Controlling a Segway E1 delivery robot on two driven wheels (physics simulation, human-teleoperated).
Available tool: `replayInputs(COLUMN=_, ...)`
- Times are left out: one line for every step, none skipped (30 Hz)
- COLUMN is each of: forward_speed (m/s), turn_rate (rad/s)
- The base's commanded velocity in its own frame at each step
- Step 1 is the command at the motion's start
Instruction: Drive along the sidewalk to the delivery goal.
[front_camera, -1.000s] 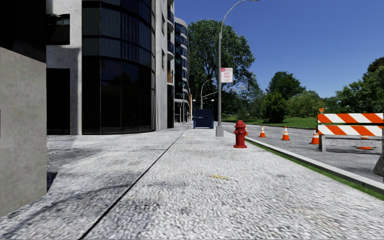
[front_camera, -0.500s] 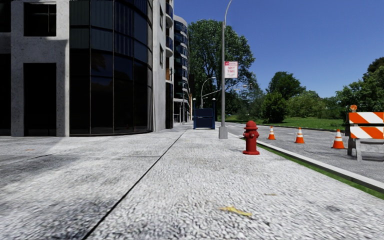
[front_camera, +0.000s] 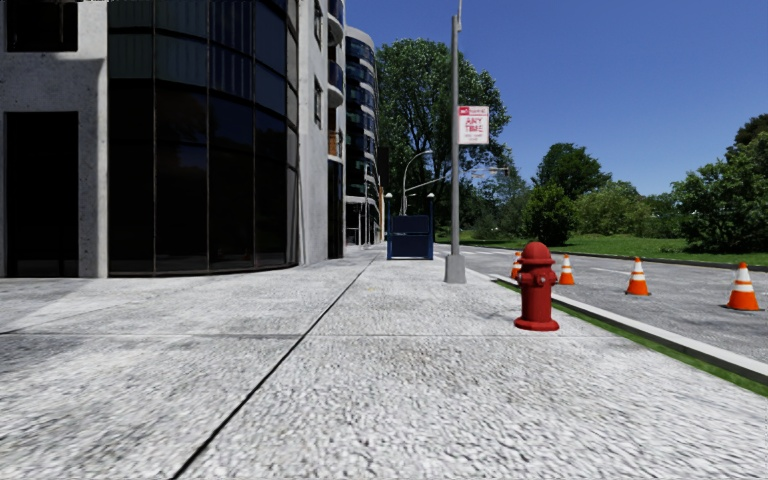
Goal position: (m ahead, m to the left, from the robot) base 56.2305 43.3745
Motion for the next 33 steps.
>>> replayInputs(forward_speed=2.00, turn_rate=0.00)
replayInputs(forward_speed=2.00, turn_rate=0.00)
replayInputs(forward_speed=2.00, turn_rate=0.00)
replayInputs(forward_speed=2.00, turn_rate=0.00)
replayInputs(forward_speed=2.00, turn_rate=0.00)
replayInputs(forward_speed=2.00, turn_rate=0.00)
replayInputs(forward_speed=2.00, turn_rate=0.00)
replayInputs(forward_speed=2.00, turn_rate=0.00)
replayInputs(forward_speed=2.00, turn_rate=0.00)
replayInputs(forward_speed=2.00, turn_rate=0.00)
replayInputs(forward_speed=2.00, turn_rate=0.00)
replayInputs(forward_speed=2.00, turn_rate=0.00)
replayInputs(forward_speed=2.00, turn_rate=0.00)
replayInputs(forward_speed=2.00, turn_rate=0.00)
replayInputs(forward_speed=2.00, turn_rate=0.00)
replayInputs(forward_speed=2.00, turn_rate=0.00)
replayInputs(forward_speed=2.00, turn_rate=0.00)
replayInputs(forward_speed=2.00, turn_rate=0.00)
replayInputs(forward_speed=2.00, turn_rate=0.00)
replayInputs(forward_speed=2.00, turn_rate=0.00)
replayInputs(forward_speed=2.00, turn_rate=0.00)
replayInputs(forward_speed=2.00, turn_rate=0.00)
replayInputs(forward_speed=2.00, turn_rate=0.00)
replayInputs(forward_speed=2.00, turn_rate=0.00)
replayInputs(forward_speed=2.00, turn_rate=0.00)
replayInputs(forward_speed=2.00, turn_rate=0.00)
replayInputs(forward_speed=2.00, turn_rate=0.00)
replayInputs(forward_speed=2.00, turn_rate=0.00)
replayInputs(forward_speed=2.00, turn_rate=0.00)
replayInputs(forward_speed=2.00, turn_rate=0.00)
replayInputs(forward_speed=2.00, turn_rate=0.00)
replayInputs(forward_speed=2.00, turn_rate=0.00)
replayInputs(forward_speed=2.00, turn_rate=0.00)
